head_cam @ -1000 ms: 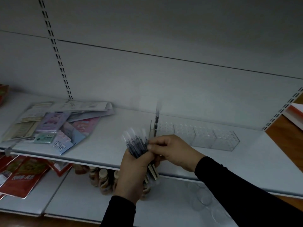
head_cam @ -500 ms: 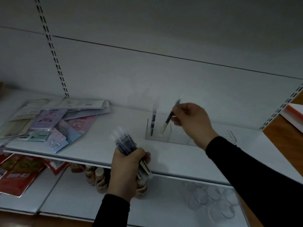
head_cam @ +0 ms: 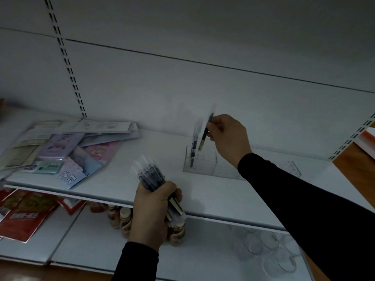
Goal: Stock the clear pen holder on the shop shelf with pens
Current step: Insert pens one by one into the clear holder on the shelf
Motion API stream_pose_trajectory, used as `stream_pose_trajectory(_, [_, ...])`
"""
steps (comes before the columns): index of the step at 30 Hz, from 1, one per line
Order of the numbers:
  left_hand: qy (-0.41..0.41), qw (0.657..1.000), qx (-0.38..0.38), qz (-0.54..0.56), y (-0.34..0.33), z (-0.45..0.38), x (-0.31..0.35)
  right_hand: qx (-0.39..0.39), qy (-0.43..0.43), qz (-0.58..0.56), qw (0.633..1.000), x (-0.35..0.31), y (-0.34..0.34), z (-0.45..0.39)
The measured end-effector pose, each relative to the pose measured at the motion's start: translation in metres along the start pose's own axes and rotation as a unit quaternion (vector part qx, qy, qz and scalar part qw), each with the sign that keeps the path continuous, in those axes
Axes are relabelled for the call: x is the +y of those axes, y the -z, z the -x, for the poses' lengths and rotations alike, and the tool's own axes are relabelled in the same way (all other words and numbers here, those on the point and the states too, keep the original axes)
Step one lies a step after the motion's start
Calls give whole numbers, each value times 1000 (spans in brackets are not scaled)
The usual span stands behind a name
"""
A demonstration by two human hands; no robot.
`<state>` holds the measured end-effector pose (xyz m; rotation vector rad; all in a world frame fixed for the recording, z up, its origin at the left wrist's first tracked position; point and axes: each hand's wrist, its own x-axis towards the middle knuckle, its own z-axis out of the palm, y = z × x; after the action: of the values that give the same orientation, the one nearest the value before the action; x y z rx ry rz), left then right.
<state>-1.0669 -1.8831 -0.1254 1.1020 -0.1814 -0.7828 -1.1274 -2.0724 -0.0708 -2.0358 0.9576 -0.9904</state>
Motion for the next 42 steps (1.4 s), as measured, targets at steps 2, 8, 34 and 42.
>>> stream_pose_trajectory(2, [5, 1000, 0, 5, 0, -1, 0, -11, 8, 15, 1000, 0, -3, 3])
stream_pose_trajectory(8, [4, 1000, -4, -9, -1, 2, 3, -40, 2, 65, 997, 8, -12, 10])
stream_pose_trajectory(34, [55, 990, -68, -109, -8, 9, -6, -288, -120, -33, 949, -11, -9, 81])
stream_pose_trajectory(42, [37, 990, -67, -121, -8, 4, -10, -297, -116, -28, 947, -18, -3, 78])
